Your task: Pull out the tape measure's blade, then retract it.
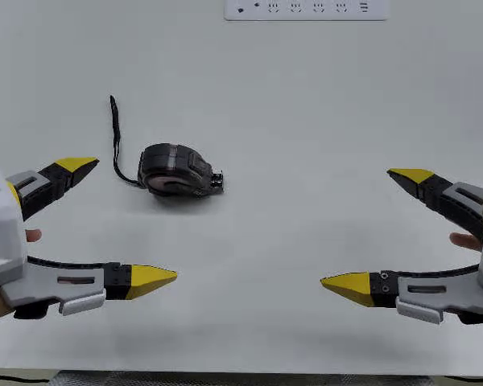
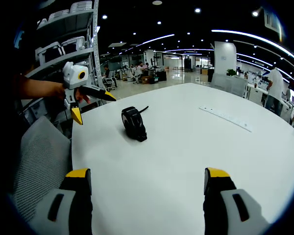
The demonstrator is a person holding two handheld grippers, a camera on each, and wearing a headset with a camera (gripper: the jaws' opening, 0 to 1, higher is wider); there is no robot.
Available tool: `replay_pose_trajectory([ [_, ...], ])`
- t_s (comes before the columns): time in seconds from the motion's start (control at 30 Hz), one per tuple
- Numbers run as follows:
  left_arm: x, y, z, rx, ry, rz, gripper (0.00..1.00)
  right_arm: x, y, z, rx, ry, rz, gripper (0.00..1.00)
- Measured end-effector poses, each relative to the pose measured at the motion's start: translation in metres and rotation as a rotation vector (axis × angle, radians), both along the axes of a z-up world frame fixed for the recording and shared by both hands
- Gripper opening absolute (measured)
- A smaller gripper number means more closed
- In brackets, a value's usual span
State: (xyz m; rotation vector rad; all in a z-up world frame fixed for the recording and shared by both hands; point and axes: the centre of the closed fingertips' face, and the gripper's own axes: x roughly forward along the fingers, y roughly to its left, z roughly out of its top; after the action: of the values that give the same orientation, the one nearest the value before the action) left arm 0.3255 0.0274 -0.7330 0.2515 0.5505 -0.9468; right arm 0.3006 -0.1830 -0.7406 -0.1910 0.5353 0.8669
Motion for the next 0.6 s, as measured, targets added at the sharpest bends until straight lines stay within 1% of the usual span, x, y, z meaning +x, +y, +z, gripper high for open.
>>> replay_pose_trajectory([
  [0.37, 0.0008, -0.0013, -0.0002, 0.005, 0.003, -0.014, 0.98, 0.0006, 0.0008, 0.0003, 0.000, 0.000, 0.009, 0.96],
  [0.4, 0.0012, -0.0017, -0.0008, 0.012, 0.004, -0.025, 0.98, 0.0020, 0.0010, -0.0001, -0.004, 0.003, 0.015, 0.96],
  [0.6, 0.0024, -0.0018, -0.0010, 0.016, 0.005, -0.032, 0.98, 0.0033, 0.0022, -0.0002, -0.003, 0.004, 0.022, 0.96],
])
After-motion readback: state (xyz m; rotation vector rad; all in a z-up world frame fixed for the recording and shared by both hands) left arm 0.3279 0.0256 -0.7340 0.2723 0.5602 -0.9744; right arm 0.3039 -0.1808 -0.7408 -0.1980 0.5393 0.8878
